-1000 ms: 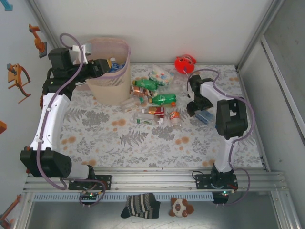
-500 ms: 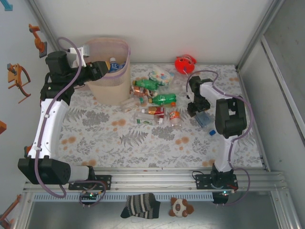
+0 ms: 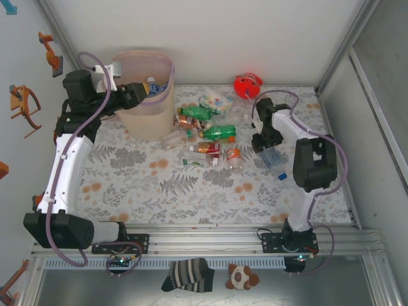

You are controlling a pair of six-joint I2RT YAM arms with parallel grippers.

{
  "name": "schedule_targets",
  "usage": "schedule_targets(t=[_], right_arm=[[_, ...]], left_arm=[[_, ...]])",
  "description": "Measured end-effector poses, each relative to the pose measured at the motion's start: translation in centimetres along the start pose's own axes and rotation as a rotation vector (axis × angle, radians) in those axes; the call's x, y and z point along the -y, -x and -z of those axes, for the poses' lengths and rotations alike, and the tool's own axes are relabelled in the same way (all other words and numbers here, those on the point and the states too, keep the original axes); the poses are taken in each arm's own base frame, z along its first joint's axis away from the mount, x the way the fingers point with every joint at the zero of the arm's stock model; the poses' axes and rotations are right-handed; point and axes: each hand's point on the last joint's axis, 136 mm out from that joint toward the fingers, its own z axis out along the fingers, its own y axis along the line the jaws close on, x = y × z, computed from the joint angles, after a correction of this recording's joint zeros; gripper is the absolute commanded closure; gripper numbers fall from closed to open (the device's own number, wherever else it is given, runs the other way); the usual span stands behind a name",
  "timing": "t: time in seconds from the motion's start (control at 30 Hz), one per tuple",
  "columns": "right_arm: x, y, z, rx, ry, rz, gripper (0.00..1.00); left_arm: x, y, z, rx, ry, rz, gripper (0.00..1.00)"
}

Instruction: Put the plastic bottles in the bin

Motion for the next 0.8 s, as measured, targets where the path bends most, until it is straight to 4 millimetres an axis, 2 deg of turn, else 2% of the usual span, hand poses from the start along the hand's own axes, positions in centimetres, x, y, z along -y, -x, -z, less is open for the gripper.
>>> schedule_targets(t=[0.27, 0.57, 0.8], right_arm=[[-1.3, 1.4, 7.9, 0.244, 0.093, -0.050, 0.44], [-4.3, 3.0, 16.5, 0.539, 0.280, -0.062, 0.46], [-7.5, 3.6, 24.3, 0.784, 0.469, -0.013, 0.46]], left_arm=[[2.3, -0.8, -1.2, 0.007, -0.094, -0.053, 0.48], [7.7, -1.5, -2.3, 0.016, -0.289, -0.180, 0.37], [11.1, -3.2, -2.8, 0.006, -0.436, -0.285, 0.25]])
